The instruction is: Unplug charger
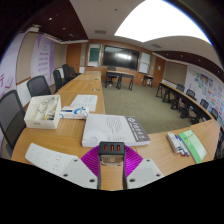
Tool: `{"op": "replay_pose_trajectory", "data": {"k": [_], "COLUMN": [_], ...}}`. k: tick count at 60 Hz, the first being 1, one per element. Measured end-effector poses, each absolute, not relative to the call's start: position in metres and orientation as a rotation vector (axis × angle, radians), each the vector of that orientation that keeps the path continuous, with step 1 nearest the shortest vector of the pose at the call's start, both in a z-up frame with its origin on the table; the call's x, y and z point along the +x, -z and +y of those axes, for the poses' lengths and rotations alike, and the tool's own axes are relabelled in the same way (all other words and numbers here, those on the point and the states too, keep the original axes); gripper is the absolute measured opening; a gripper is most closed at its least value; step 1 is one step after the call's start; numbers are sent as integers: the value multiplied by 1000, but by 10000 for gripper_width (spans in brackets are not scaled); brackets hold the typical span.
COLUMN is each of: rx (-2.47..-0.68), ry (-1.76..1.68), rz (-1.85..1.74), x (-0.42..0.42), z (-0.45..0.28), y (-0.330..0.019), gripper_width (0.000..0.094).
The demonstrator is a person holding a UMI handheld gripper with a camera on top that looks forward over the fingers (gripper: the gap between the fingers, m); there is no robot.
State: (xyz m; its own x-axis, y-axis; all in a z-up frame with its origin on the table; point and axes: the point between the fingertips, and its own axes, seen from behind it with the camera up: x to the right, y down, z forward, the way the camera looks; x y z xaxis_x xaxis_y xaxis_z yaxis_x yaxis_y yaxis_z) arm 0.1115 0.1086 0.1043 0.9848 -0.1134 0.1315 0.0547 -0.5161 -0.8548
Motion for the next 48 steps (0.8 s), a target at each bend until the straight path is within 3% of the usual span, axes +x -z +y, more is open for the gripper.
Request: {"op": "replay_pose_trajectory", "data": {"k": [8,16,21,25,28,48], "rx": [-2260,-2299,-2293,-2282,-2264,-2128], "ry": [184,138,133,125,123,187], "rz": [39,36,24,16,11,46], "x": [136,140,140,138,135,108], "z": [83,73,72,67,62,-54], "y": [-37,-18,-19,-28,-41,-155], "gripper_width": [333,402,543,763,872,854]}}
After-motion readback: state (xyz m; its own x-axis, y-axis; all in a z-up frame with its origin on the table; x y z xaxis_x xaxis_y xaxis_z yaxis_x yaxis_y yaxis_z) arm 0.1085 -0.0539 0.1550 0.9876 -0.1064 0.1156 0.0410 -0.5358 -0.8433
